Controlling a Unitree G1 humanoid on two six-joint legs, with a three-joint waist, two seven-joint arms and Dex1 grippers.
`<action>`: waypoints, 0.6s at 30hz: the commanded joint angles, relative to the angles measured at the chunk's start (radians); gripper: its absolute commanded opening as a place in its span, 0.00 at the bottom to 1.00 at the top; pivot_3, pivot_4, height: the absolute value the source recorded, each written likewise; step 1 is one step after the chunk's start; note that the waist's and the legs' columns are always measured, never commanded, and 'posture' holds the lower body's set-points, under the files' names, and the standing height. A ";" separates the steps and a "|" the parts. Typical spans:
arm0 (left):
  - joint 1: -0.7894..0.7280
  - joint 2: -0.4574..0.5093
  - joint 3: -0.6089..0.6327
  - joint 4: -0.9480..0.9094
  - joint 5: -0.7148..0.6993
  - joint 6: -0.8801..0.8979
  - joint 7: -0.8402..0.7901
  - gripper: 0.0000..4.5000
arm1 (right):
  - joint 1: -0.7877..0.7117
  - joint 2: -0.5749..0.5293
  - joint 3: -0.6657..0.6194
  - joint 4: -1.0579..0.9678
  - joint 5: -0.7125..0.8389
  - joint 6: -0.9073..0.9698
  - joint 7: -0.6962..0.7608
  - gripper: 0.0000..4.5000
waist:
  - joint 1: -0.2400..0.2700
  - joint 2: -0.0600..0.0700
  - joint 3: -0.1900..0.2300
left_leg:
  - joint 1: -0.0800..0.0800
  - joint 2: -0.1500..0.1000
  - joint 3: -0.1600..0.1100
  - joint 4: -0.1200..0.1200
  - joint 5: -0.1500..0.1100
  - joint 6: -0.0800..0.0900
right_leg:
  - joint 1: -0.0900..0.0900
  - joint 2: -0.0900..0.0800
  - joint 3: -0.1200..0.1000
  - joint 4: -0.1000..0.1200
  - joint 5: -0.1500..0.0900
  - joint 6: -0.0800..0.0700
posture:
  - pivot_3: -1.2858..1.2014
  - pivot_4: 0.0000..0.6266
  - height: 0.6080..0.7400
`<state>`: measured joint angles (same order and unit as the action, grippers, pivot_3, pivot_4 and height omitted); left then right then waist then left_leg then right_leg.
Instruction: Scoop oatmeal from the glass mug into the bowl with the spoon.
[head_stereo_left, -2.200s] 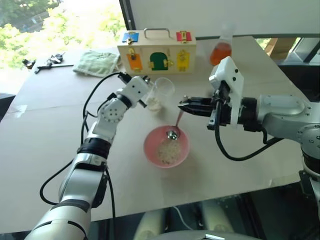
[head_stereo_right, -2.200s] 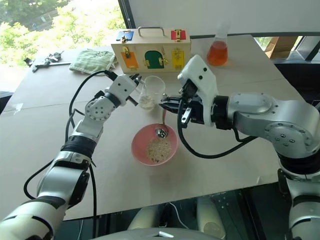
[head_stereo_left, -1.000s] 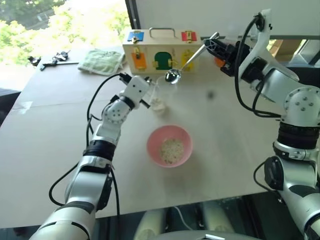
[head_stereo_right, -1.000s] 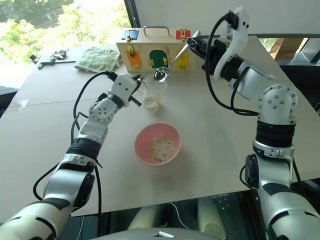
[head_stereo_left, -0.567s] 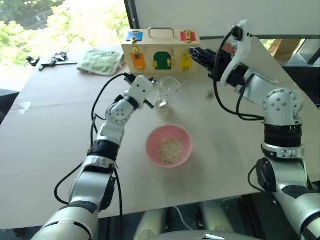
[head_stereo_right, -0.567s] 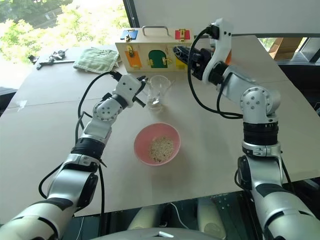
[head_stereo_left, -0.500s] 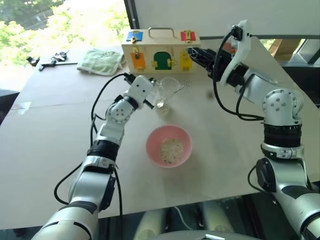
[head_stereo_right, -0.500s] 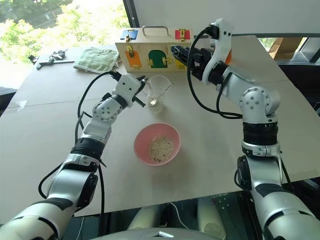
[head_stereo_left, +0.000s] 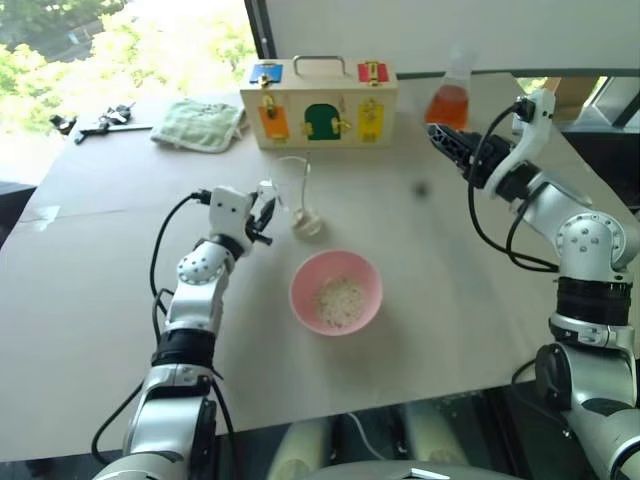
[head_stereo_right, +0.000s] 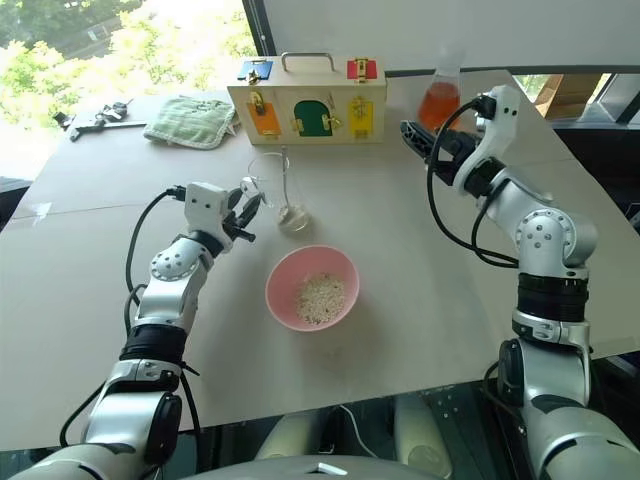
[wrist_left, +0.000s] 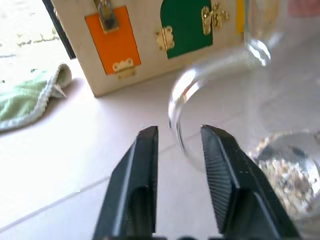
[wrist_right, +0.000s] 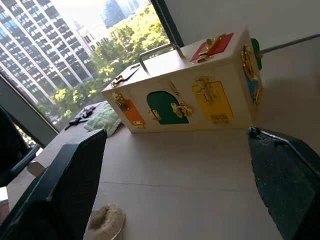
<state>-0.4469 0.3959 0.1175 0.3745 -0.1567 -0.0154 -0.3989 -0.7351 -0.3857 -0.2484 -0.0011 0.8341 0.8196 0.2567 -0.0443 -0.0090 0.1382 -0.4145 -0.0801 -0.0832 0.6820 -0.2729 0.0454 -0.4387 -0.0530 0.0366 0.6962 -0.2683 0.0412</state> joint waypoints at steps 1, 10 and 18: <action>0.031 0.008 0.039 -0.120 -0.032 0.037 0.009 0.74 | 0.021 -0.020 -0.038 -0.055 0.004 -0.002 0.007 1.00 | 0.002 0.000 0.000 | 0.000 0.000 0.000 0.000 0.000 0.000 | 0.000 0.000 0.000 0.000 0.000 0.000 | 0.52 0.24 1.00; 0.267 0.032 0.108 -0.454 -0.153 0.183 -0.039 1.00 | 0.269 -0.102 -0.040 -0.199 0.020 -0.015 0.176 1.00 | 0.004 0.000 0.000 | 0.000 0.000 0.000 0.000 0.000 0.000 | 0.000 0.000 0.000 -0.001 0.000 0.000 | 0.52 0.24 1.00; 0.683 0.096 0.123 -0.691 -0.152 0.225 -0.122 1.00 | 0.679 -0.275 0.125 -0.181 -0.316 -0.474 0.564 1.00 | 0.012 0.001 0.003 | 0.007 0.000 0.001 -0.003 -0.002 0.002 | 0.009 0.000 0.001 -0.004 0.000 0.000 | 0.52 0.24 1.00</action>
<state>0.2215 0.4695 0.2326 -0.2443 -0.3314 0.2323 -0.5083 -0.0556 -0.6502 -0.1218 -0.1754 0.5609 0.4674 0.7480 -0.0327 -0.0081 0.1408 -0.3993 -0.0798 -0.0824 0.6766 -0.2768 0.0511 -0.4223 -0.0534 0.0376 0.6901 -0.2687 0.0414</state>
